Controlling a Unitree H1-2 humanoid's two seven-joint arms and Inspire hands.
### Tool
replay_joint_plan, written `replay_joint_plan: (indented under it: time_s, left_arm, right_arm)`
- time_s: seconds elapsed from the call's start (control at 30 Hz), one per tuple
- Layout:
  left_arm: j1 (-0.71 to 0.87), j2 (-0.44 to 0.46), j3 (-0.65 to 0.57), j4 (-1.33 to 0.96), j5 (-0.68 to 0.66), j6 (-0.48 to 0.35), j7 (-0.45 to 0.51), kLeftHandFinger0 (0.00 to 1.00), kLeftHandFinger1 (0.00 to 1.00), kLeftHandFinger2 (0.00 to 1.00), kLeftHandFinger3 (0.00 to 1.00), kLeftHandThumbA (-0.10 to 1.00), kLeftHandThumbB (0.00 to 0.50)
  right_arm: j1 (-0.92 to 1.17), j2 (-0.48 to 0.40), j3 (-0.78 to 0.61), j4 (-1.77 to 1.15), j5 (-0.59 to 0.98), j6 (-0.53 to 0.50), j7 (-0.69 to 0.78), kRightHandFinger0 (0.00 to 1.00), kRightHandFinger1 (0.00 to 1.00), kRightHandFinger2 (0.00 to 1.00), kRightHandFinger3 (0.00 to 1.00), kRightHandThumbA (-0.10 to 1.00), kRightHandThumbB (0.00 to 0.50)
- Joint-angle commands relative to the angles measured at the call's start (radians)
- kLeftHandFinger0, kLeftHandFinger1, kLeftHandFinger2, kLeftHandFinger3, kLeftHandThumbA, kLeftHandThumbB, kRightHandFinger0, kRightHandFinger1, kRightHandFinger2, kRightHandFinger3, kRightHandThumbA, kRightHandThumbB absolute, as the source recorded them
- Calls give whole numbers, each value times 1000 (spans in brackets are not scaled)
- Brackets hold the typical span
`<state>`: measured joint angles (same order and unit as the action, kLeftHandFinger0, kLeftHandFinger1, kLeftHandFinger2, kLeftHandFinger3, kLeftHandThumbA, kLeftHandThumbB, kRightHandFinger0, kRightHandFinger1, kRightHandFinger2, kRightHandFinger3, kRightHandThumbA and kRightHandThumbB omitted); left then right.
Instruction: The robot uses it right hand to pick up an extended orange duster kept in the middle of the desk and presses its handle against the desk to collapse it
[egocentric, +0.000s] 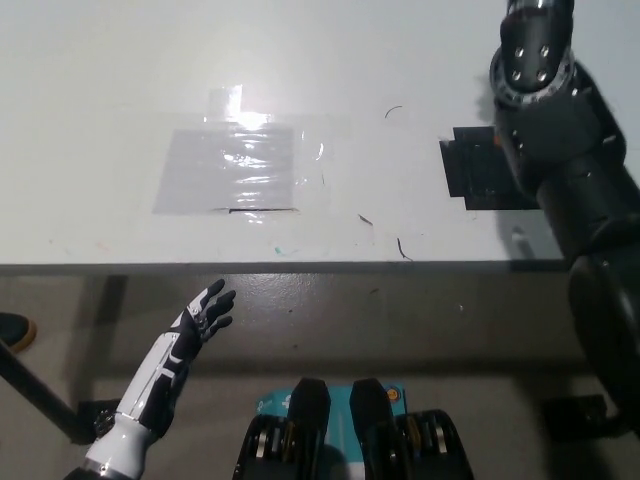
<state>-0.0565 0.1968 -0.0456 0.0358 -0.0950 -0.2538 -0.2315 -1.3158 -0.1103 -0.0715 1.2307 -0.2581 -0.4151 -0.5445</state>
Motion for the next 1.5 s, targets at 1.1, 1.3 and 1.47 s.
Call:
replay_joint_plan:
  time_s: [1.1,1.3,1.47]
  left_arm:
    - [-1,14,10,-16,-2,-55,-8,1000,1000,1000,1000,1000,106]
    - [-5,16,6,-7,-7,-67,-13,1000,1000,1000,1000,1000,105]
    - [-8,17,3,-14,5,-57,-9,1000,1000,1000,1000,1000,94]
  right_arm:
    - [126,31,110,-88,119,-55,-161,0,0,414,555,-100,94]
    - [164,28,173,-88,102,-55,-208,0,2,425,529,-100,107]
    - [185,22,216,-53,90,-55,-243,0,0,410,496,-100,93]
